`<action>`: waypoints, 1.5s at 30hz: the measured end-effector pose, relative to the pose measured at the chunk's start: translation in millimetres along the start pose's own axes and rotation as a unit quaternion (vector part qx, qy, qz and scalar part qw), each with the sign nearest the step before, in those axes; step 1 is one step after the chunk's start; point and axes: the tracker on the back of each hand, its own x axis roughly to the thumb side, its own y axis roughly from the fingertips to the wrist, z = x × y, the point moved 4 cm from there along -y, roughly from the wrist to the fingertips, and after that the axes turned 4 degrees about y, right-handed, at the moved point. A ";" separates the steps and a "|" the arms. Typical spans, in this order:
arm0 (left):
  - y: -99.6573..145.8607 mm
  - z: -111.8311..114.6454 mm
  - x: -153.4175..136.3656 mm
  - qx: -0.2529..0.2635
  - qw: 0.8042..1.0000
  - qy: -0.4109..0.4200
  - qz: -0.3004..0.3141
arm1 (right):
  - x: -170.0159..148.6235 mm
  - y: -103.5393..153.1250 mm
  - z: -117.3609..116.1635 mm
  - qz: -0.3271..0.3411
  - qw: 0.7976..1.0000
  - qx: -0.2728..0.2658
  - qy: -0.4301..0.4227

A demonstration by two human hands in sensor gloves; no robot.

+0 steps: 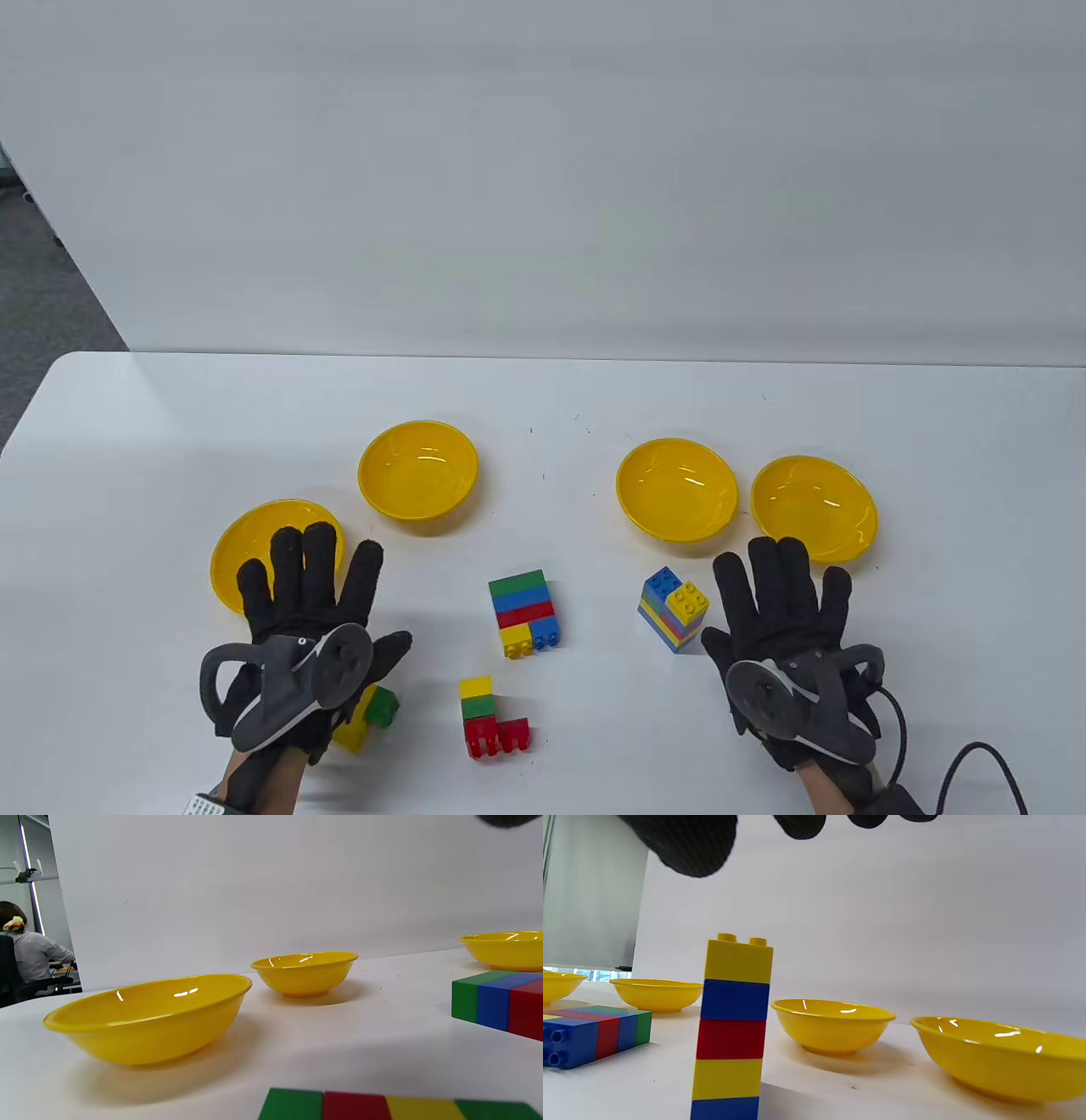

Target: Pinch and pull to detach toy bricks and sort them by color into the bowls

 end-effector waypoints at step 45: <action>-3.5 6.2 -10.3 -0.033 0.998 0.050 -0.015 | -25.7 -12.9 -78.6 -0.189 0.841 0.019 -0.506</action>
